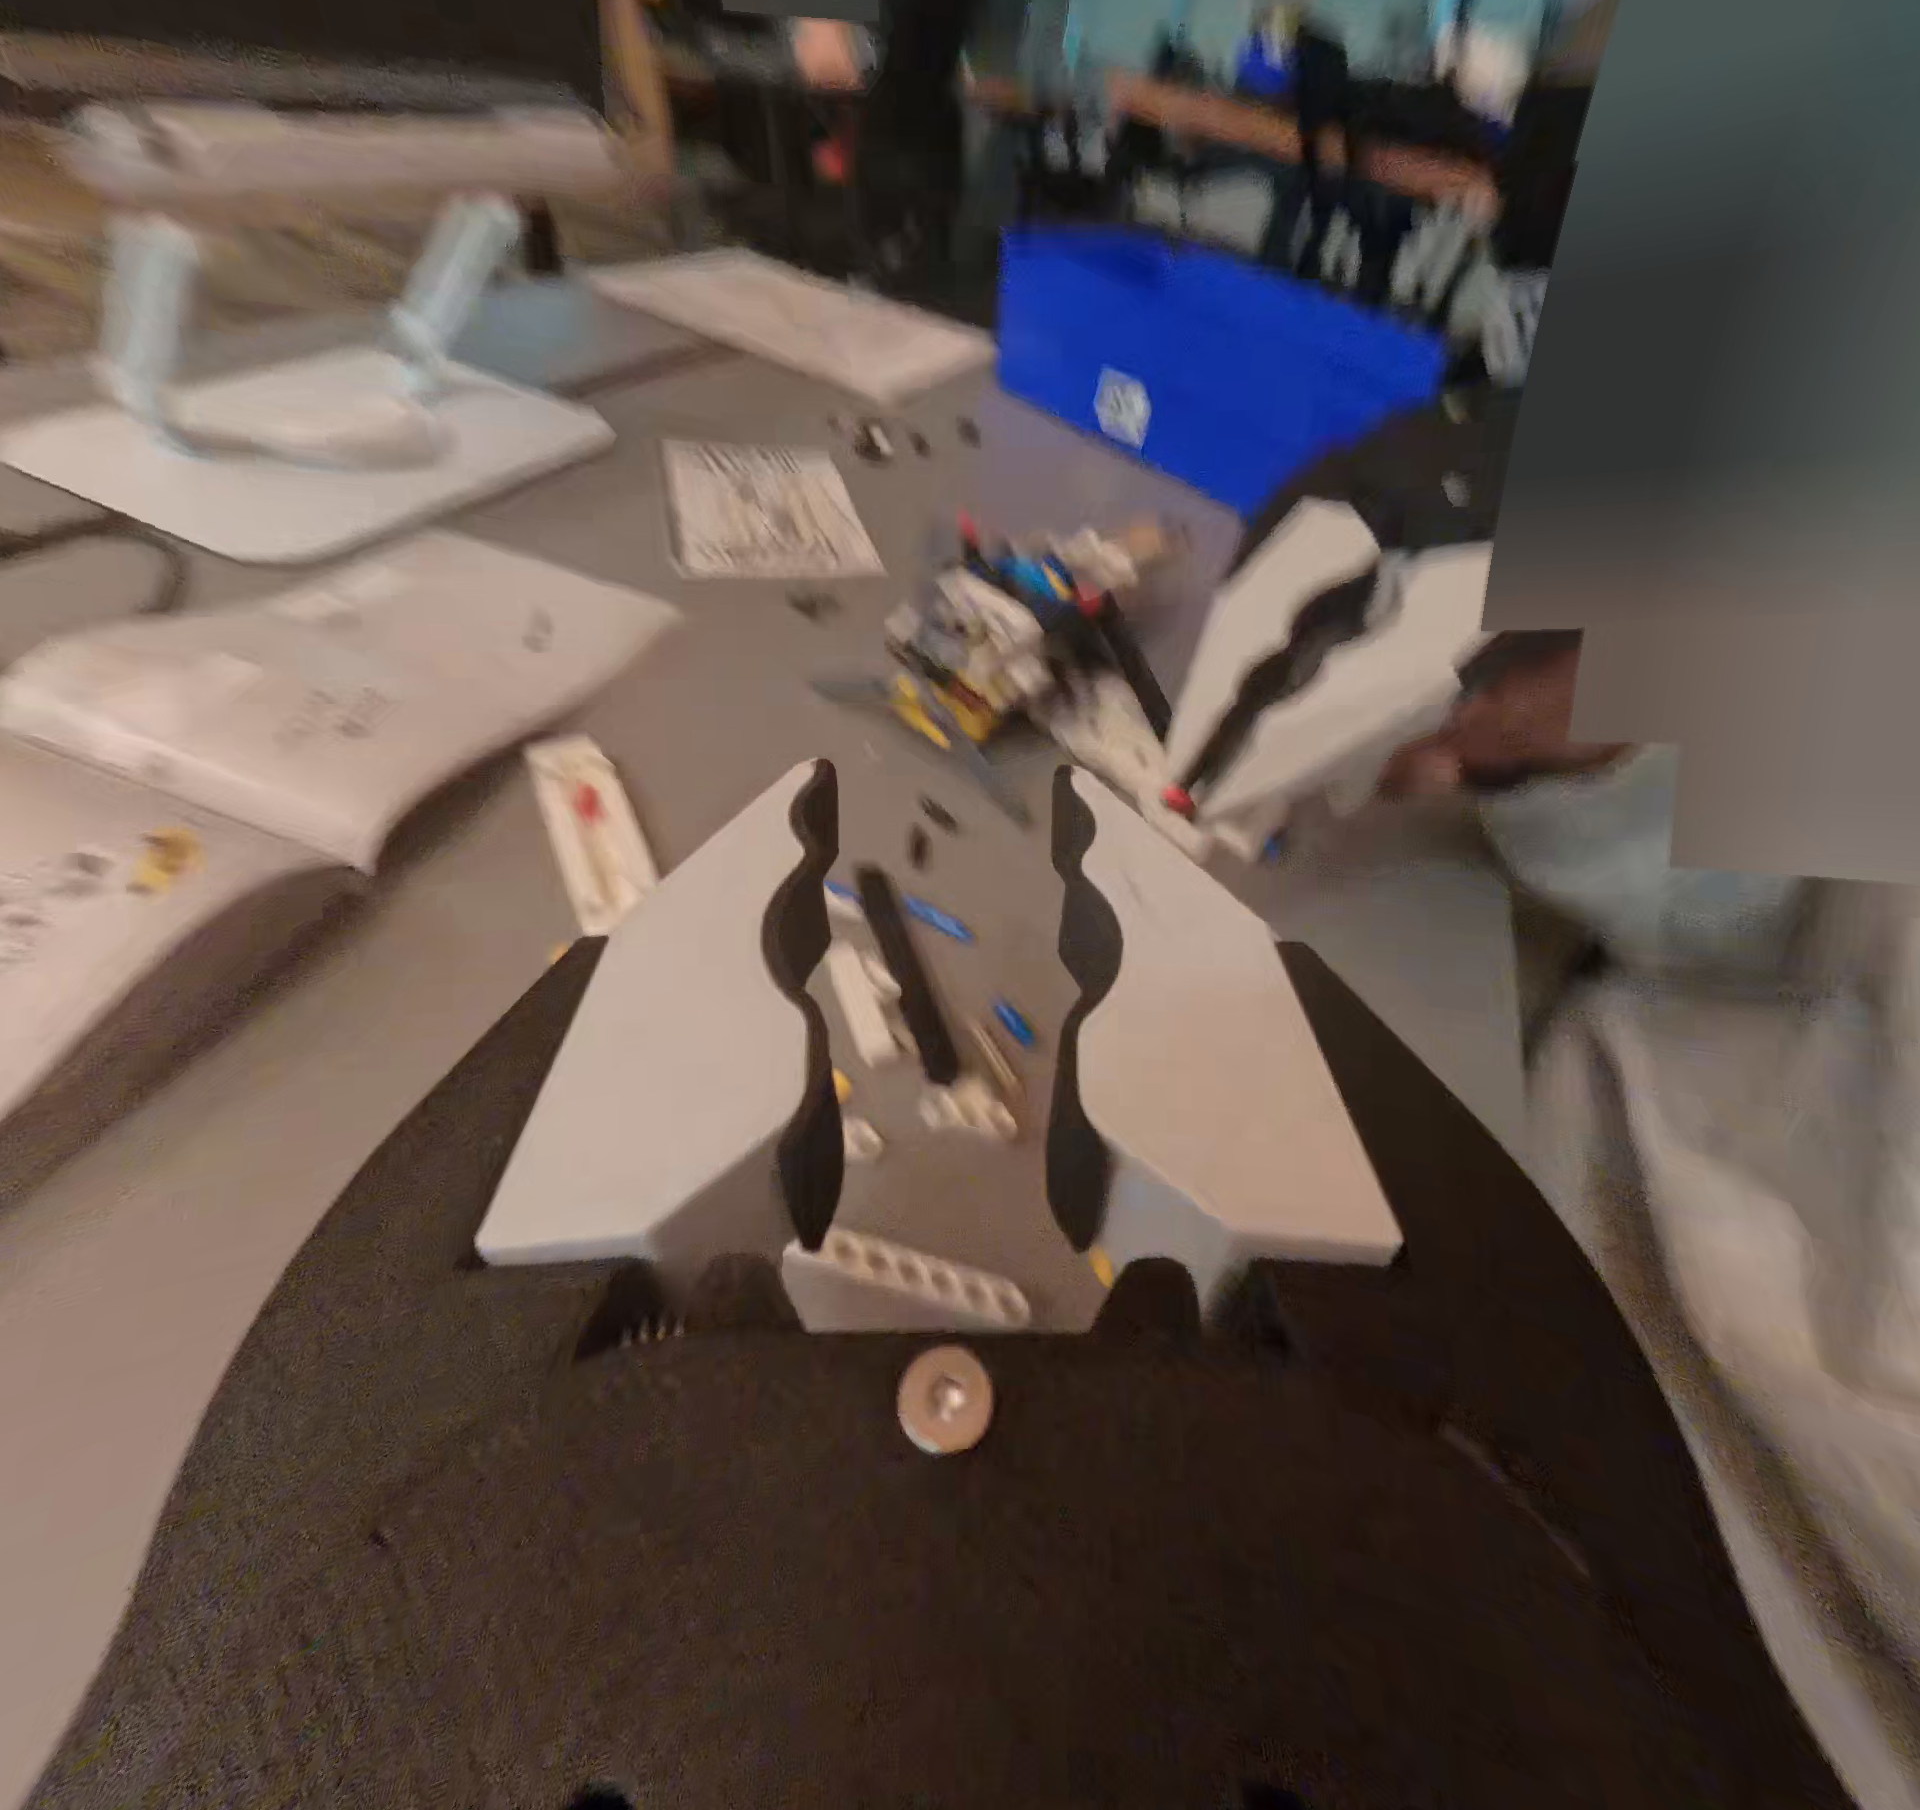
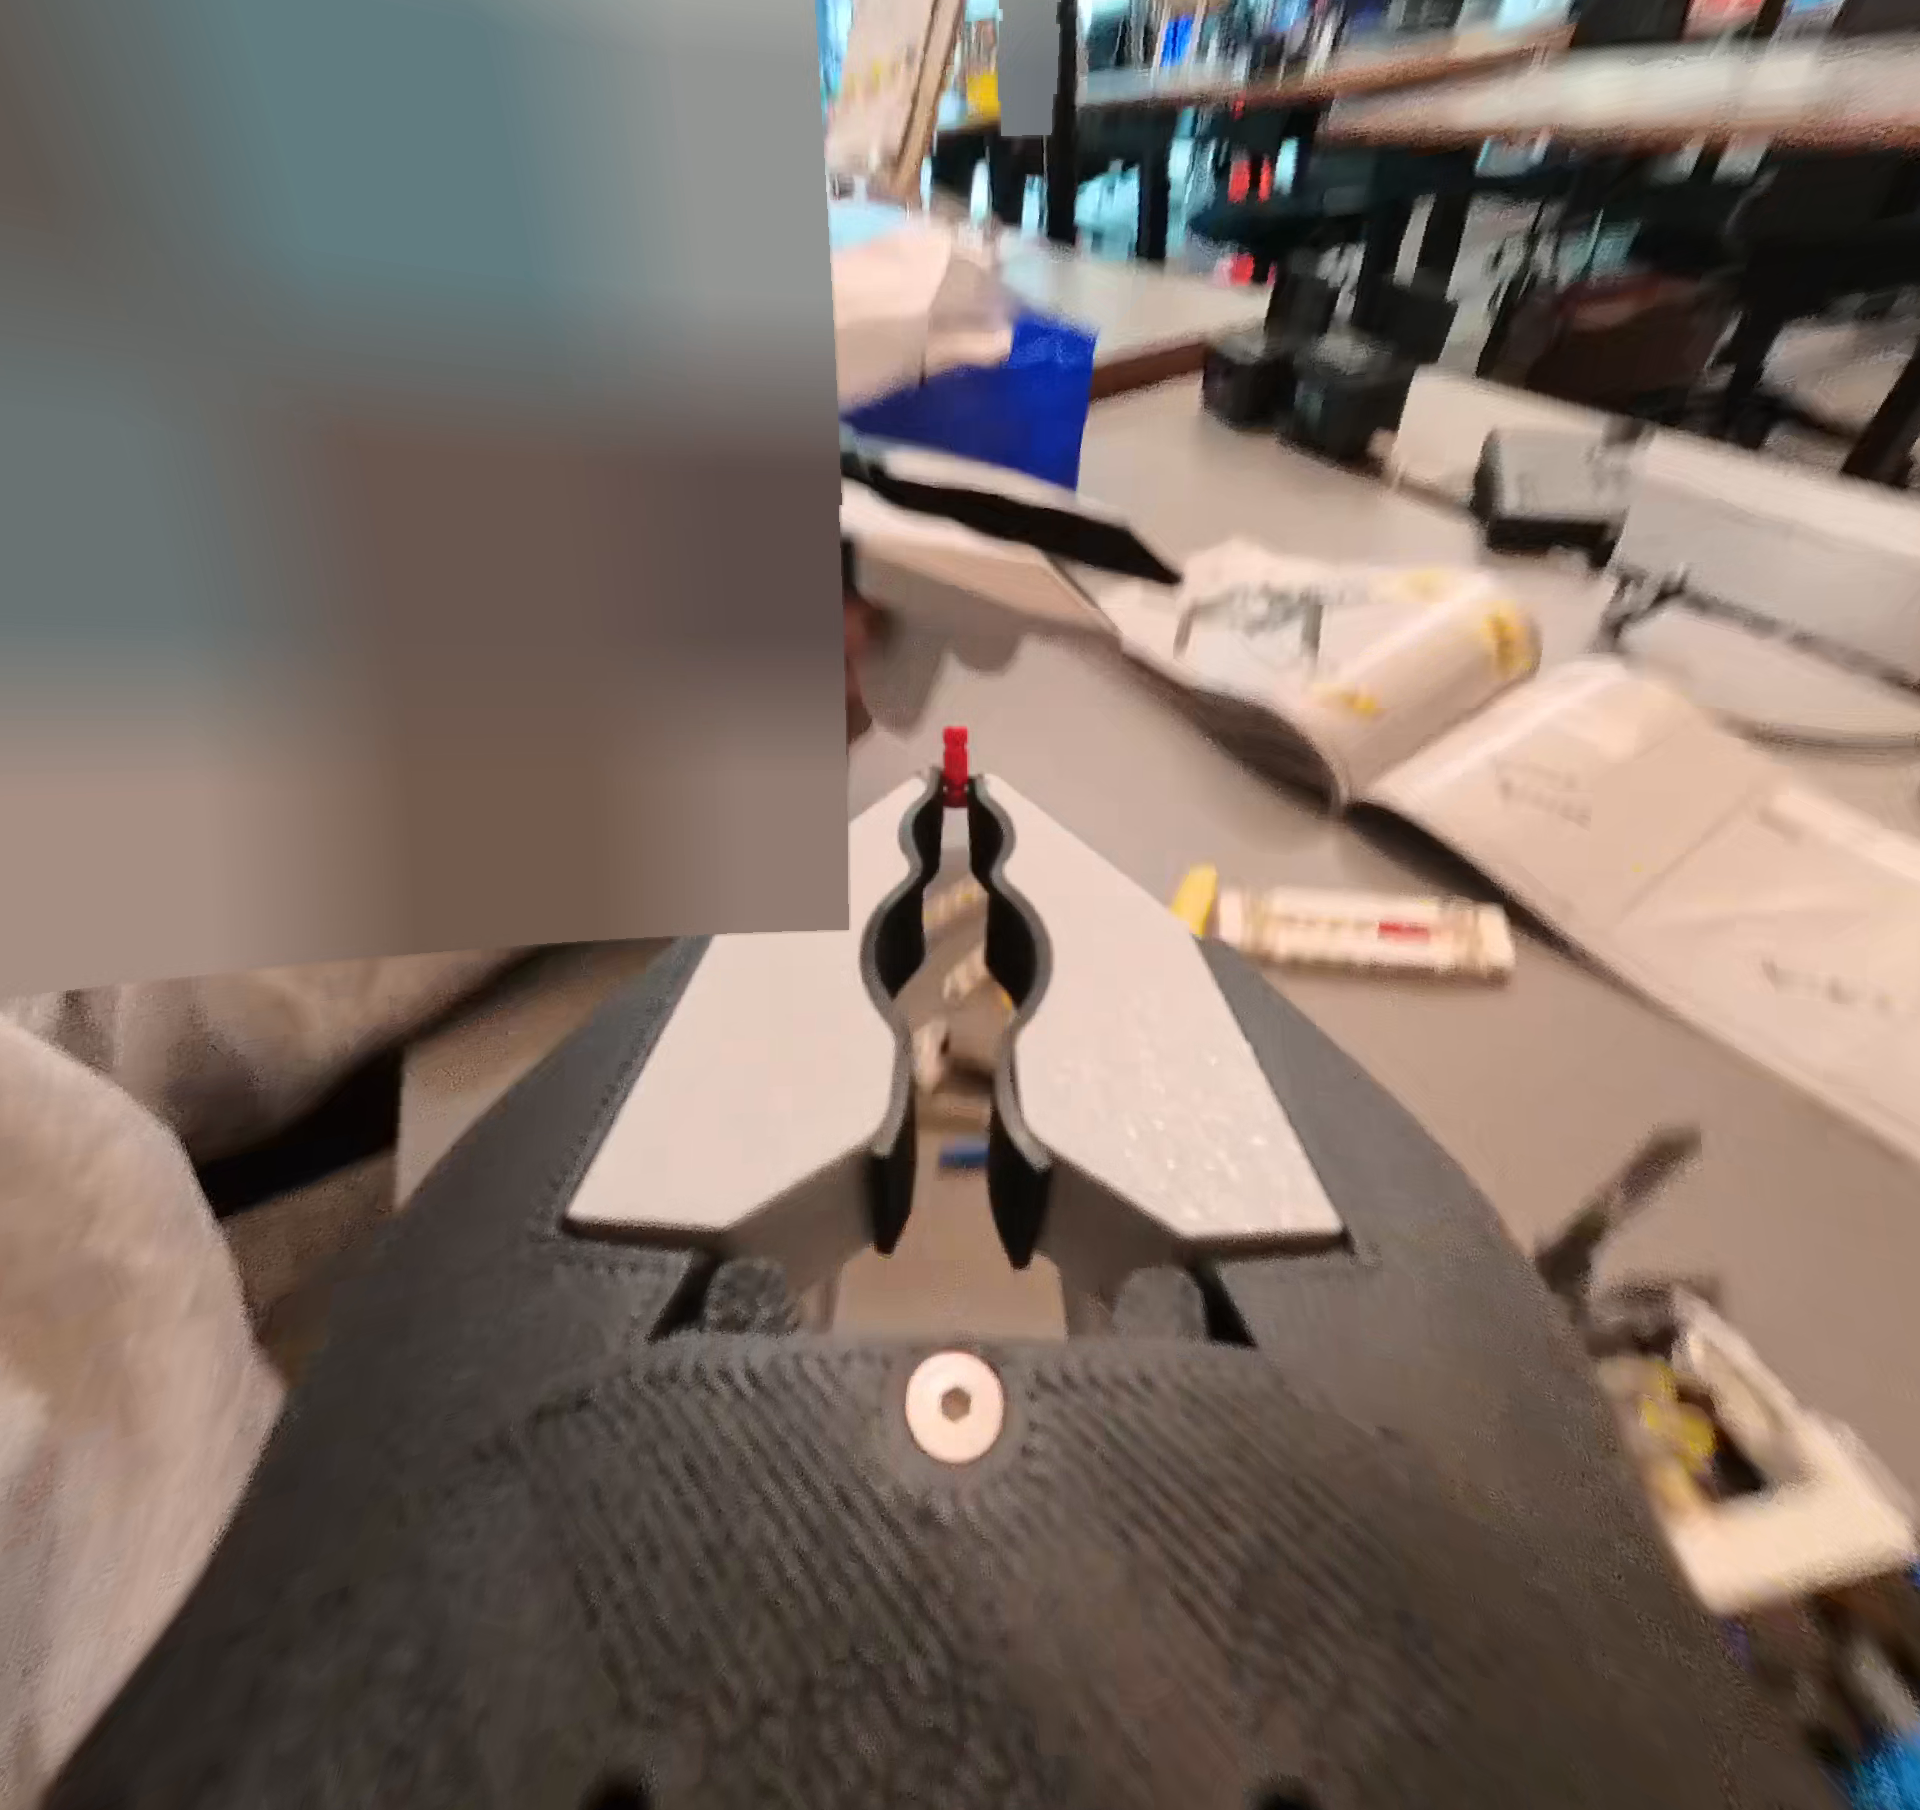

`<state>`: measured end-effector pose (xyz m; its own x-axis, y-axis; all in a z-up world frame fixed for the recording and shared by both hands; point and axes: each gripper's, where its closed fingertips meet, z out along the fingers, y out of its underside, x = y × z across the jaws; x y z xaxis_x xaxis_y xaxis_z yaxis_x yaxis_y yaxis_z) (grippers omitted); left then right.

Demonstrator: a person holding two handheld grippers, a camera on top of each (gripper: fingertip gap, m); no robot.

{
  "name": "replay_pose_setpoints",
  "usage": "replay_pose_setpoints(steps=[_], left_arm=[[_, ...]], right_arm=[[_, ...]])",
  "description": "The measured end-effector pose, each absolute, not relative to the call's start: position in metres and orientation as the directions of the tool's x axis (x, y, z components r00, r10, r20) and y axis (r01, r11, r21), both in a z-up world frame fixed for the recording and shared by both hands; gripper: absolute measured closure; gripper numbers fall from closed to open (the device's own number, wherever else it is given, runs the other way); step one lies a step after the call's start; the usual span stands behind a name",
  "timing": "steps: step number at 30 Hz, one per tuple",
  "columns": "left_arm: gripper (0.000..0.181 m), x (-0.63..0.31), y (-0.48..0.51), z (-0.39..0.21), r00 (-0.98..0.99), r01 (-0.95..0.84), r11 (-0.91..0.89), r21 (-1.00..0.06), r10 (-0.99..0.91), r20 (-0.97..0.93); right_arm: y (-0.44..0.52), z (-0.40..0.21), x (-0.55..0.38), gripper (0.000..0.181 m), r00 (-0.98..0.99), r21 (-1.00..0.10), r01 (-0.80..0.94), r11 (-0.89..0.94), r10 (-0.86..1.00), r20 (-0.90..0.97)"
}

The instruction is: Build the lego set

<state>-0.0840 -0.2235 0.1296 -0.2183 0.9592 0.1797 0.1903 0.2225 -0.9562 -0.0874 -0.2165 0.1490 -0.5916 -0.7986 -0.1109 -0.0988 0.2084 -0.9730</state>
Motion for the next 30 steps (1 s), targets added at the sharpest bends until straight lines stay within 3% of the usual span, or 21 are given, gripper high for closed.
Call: replay_pose_setpoints(steps=[1,6,13,18,30], left_arm=[[0.145,-0.084,-0.203,0.115,-0.199,0.283,0.191,-0.940,0.970,0.138],[0.148,-0.075,-0.151,0.053,-0.196,0.608,0.085,-0.789,0.980,-0.045],[0.149,-0.070,-0.150,0.019,-0.192,0.749,0.096,-0.656,0.979,-0.076],[0.166,-0.076,-0.140,0.017,-0.136,0.737,0.105,-0.667,0.991,0.005],[0.167,-0.080,-0.126,0.017,-0.043,0.699,0.098,-0.709,0.995,0.095]], right_arm=[[-0.206,0.137,-0.094,0.179,-0.587,-0.957,-0.141,0.255,-0.800,-0.127],[-0.146,0.085,-0.111,0.179,-0.525,-0.863,-0.252,0.438,-0.811,-0.258],[-0.133,0.047,-0.099,0.179,-0.498,-0.802,-0.380,0.460,-0.833,-0.241],[-0.139,0.029,-0.094,0.178,-0.498,-0.752,-0.460,0.472,-0.839,-0.221],[-0.132,0.020,-0.086,0.179,-0.354,-0.678,-0.622,0.392,-0.913,-0.203]])
